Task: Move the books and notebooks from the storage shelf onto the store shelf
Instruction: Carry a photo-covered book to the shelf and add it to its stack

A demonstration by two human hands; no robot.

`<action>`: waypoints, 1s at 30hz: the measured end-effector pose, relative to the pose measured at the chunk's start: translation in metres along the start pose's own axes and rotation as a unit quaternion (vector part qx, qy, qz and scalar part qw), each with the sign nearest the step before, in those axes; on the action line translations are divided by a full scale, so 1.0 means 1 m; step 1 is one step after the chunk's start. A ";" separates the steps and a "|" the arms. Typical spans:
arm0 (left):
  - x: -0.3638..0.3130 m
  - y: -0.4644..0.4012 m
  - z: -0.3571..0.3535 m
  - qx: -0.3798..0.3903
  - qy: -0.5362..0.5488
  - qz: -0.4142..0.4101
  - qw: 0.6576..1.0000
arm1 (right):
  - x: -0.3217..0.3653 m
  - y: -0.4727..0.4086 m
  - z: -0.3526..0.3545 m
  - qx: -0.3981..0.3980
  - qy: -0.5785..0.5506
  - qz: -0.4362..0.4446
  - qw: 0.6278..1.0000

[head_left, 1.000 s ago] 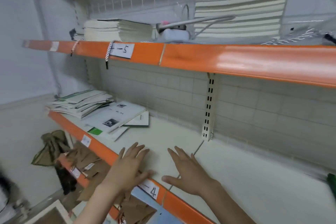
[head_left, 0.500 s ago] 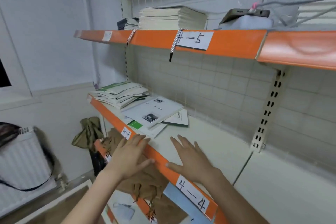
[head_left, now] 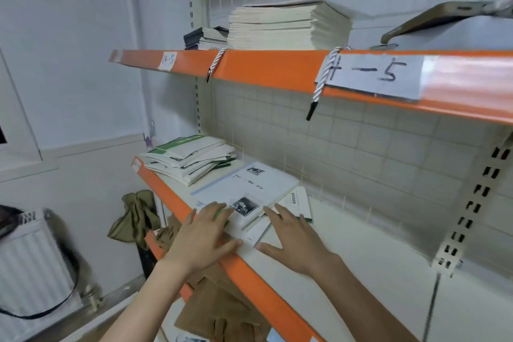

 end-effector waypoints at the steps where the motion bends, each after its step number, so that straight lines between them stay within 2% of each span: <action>1: 0.004 -0.010 0.004 -0.002 0.010 -0.004 1.000 | -0.002 -0.008 0.004 0.002 -0.004 -0.002 1.000; 11: 0.038 -0.087 0.010 0.034 0.033 -0.028 0.998 | -0.006 -0.069 0.020 0.011 -0.027 -0.025 0.999; 19: 0.059 -0.114 0.005 0.000 0.068 -0.046 0.997 | -0.012 -0.090 0.010 0.018 -0.035 -0.063 0.997; 30: 0.082 -0.170 0.007 0.094 0.052 -0.096 0.990 | 0.000 -0.118 0.010 -0.003 -0.079 -0.181 0.980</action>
Point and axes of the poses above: each hand's wrist, its own y-axis away from the middle knuckle, its own z-axis out of the back of the hand, x = y × z, the point moved 3 cm from there along -y, towards the middle knuckle, and after that the axes turned 14 degrees about x, right-handed, at the moved point
